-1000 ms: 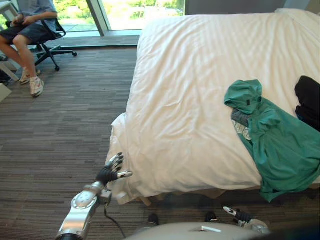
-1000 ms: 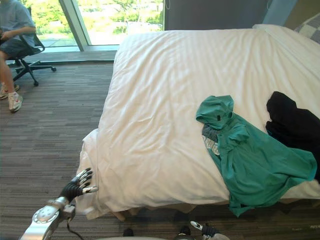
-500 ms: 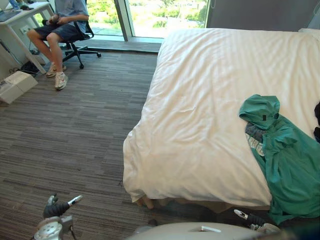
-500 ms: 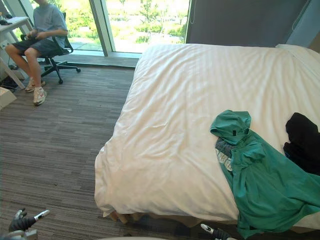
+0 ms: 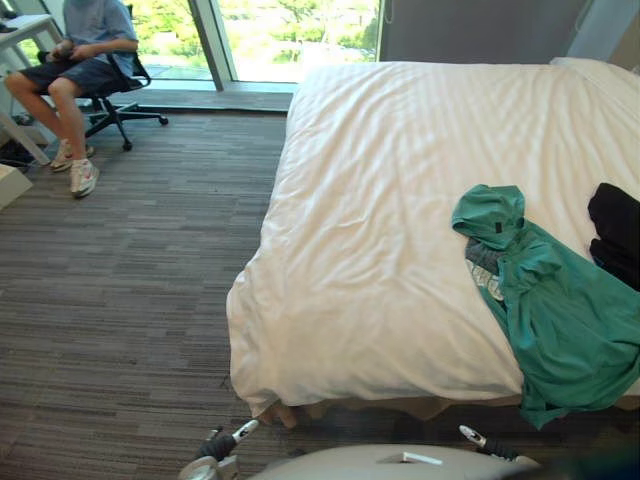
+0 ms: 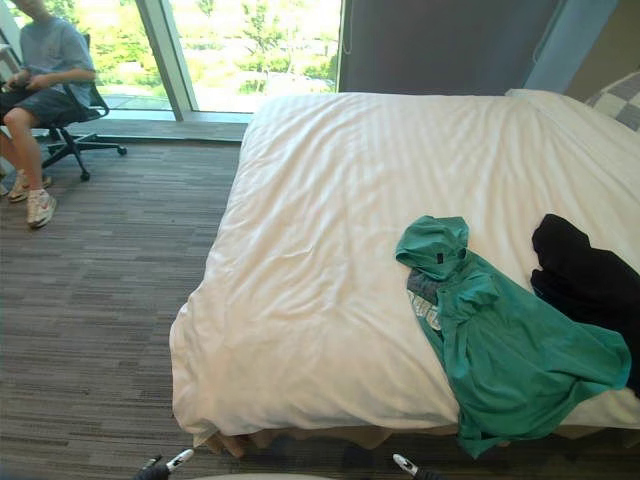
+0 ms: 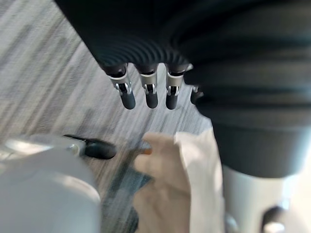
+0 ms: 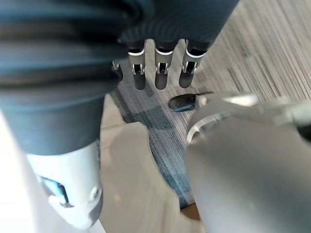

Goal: Tidy the bed and pick cloth on bed and put in laundry

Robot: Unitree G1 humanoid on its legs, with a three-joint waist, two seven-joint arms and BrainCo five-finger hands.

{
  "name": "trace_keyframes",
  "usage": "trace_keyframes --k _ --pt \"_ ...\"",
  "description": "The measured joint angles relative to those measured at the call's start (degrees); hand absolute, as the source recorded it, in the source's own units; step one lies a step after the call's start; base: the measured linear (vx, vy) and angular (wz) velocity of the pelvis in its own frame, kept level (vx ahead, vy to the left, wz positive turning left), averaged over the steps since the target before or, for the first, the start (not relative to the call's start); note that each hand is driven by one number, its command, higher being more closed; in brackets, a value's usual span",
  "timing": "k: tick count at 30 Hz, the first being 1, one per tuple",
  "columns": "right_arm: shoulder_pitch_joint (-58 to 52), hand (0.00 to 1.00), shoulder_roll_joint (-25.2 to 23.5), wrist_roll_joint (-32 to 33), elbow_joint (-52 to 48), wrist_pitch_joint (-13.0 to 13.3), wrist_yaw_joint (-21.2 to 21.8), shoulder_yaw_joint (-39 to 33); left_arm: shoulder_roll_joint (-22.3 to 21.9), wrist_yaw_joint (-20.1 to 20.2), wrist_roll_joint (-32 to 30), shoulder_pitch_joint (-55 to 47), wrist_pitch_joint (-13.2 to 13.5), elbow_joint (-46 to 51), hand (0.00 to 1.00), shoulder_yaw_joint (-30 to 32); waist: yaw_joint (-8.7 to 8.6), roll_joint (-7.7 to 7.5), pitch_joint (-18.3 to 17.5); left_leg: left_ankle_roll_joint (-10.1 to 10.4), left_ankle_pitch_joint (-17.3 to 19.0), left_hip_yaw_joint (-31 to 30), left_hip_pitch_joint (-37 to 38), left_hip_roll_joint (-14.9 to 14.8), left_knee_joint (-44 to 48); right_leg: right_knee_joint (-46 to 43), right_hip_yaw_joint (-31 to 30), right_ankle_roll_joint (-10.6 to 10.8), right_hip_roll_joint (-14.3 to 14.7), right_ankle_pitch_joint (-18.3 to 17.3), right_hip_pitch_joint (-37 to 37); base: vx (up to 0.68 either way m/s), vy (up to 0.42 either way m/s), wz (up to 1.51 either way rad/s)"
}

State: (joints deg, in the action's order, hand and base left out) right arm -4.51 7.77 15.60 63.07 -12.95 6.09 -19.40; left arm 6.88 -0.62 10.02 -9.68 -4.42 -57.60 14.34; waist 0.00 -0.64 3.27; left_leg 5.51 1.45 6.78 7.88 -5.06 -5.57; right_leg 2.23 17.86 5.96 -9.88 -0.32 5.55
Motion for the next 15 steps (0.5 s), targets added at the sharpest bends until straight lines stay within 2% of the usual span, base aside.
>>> trace_keyframes --k 8,9,13,15 --pt "0.2 0.00 -1.2 7.1 0.0 0.5 -8.1 -0.4 0.1 -2.0 -0.7 2.1 -4.0 0.0 0.00 -1.9 -0.65 -0.59 0.5 0.0 1.0 2.9 1.5 0.1 0.0 0.0 -2.9 0.1 0.1 0.2 0.0 0.00 0.013 -0.18" --pt "0.1 1.00 -1.2 9.0 0.0 0.5 -9.6 -0.6 0.1 -2.1 -0.7 2.2 -4.7 -0.2 0.00 -2.8 -0.64 -0.66 0.6 0.0 1.2 3.6 2.1 0.1 0.0 0.1 -3.1 0.1 0.1 0.3 0.0 -0.01 0.007 -0.21" --pt "0.0 1.00 -1.8 16.3 -0.1 1.8 -16.9 -3.0 0.2 -2.2 -0.6 3.2 -6.0 -1.3 0.00 -3.1 -0.78 -0.64 0.6 -0.1 1.6 5.1 2.3 0.1 0.0 0.8 -4.7 0.2 0.3 0.8 -0.2 -0.03 0.005 -0.23" --pt "-0.3 1.00 -2.5 20.3 -0.1 2.8 -22.2 -5.8 0.3 -2.2 -0.6 4.0 -6.7 -2.3 0.00 -3.1 -0.99 -0.63 0.6 0.0 1.9 5.5 2.7 0.0 0.0 1.1 -5.4 0.2 0.5 1.1 -0.2 -0.01 -0.001 -0.20"
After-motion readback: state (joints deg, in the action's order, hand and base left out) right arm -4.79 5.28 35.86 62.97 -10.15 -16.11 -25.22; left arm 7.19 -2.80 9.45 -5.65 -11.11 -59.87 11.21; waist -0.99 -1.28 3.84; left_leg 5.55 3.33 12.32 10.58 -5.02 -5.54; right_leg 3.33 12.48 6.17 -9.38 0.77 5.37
